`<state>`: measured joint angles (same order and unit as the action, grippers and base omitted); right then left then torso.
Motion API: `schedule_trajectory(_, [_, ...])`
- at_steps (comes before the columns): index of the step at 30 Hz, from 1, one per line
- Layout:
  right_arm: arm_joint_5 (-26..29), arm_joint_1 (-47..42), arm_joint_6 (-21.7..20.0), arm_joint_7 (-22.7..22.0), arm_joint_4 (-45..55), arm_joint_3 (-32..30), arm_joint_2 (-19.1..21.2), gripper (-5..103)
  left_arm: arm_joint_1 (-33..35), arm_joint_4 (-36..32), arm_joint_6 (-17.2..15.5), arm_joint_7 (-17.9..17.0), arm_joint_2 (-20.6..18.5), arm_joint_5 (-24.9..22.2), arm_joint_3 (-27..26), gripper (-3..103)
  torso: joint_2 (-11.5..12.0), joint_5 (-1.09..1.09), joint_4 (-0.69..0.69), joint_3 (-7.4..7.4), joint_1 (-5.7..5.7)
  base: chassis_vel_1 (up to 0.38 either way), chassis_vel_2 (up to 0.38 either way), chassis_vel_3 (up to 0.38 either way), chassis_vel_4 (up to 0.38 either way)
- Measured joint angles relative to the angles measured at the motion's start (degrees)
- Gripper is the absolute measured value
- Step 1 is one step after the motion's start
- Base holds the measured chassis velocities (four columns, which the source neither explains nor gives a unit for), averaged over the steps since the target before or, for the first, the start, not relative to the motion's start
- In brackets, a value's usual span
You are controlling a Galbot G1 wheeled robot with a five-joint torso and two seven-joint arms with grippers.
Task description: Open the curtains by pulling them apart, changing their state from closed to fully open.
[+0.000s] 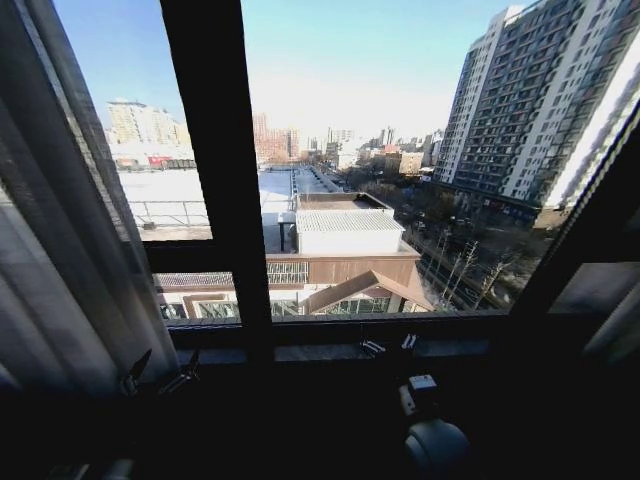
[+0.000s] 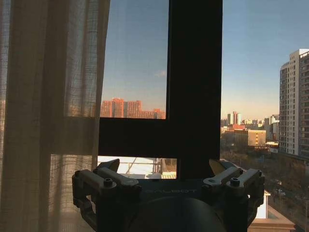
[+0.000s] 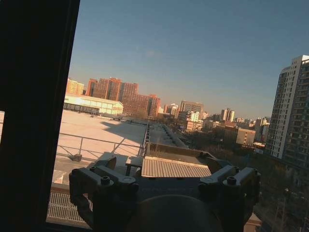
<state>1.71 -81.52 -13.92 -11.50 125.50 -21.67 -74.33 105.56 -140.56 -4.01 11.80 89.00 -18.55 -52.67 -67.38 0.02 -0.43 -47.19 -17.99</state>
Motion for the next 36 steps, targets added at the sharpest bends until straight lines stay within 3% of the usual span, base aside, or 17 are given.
schedule_trajectory(18, [0.81,0.87,2.18,0.37,-1.29,-0.07,-0.06,100,-0.48,0.35,-0.17,0.0,-0.34,0.06,0.02,100,0.0,-0.04,0.0,0.0,0.0,0.321,0.322,-0.325,-0.317])
schedule_trajectory(26, [0.63,0.51,2.2,1.2,-1.27,-0.04,-0.14,100,-0.51,0.62,-0.21,0.0,-0.22,0.3,0.29,100,0.0,0.05,-0.02,0.0,0.01,0.025,0.032,-0.018,-0.047])
schedule_trajectory(36, [0.49,0.51,2.61,2.02,-1.5,0.06,-0.24,100,-0.56,0.88,-0.21,0.0,-0.2,0.36,0.28,100,-0.01,-0.04,0.0,0.01,0.01,-0.01,-0.026,0.01,0.012])
